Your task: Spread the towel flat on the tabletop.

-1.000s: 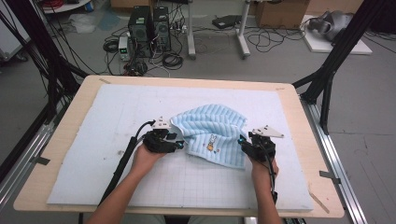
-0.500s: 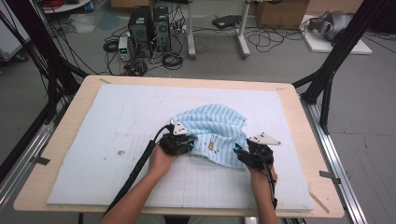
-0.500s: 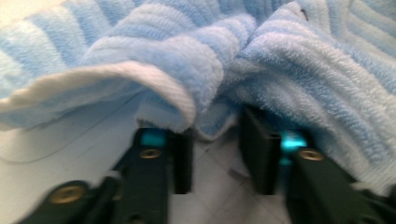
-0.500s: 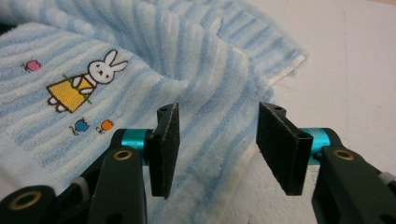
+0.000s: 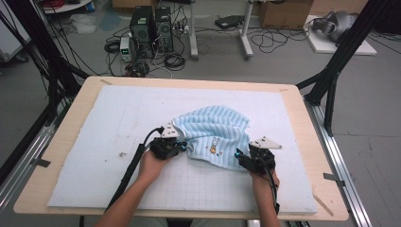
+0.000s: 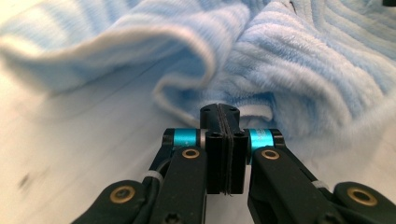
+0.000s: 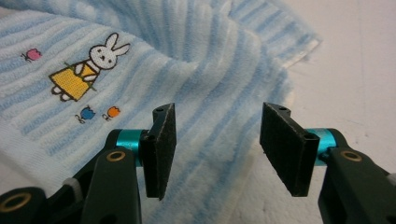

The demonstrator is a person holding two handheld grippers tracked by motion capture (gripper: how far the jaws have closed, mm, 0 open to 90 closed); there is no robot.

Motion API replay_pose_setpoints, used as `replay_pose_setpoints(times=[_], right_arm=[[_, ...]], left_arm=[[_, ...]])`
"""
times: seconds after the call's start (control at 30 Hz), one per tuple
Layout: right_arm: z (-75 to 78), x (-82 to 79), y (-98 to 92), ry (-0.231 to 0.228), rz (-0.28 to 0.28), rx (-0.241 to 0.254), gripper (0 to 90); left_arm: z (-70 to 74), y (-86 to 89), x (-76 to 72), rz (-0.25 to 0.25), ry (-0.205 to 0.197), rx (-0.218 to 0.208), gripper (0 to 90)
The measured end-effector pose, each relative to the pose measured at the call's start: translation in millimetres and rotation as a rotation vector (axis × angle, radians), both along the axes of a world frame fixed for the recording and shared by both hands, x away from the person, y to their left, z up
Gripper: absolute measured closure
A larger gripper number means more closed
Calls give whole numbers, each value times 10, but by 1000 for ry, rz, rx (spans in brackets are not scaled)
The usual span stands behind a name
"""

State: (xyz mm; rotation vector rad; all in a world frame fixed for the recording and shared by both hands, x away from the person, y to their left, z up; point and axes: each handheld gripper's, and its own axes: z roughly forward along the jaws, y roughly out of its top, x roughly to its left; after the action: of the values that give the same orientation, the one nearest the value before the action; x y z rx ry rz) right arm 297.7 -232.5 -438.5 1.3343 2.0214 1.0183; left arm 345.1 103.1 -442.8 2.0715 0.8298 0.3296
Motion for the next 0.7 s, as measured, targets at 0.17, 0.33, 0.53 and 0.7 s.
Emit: replay_pose_setpoints(times=[0.17,0.33,0.53,0.7], right_arm=[[-25,15,106,14,22,-24,445],[-20,-9,184,18,32,-34,445],[-22,-52,193,23,23,-40,426],[3,-96,131,11,6,-16,448]], left_arm=[[44,250,-103,24,-3,-11,898],[113,496,-193,62,-25,-40,898],[53,527,-138,100,42,-197,584],[-5,295,-75,67,58,-134,469]])
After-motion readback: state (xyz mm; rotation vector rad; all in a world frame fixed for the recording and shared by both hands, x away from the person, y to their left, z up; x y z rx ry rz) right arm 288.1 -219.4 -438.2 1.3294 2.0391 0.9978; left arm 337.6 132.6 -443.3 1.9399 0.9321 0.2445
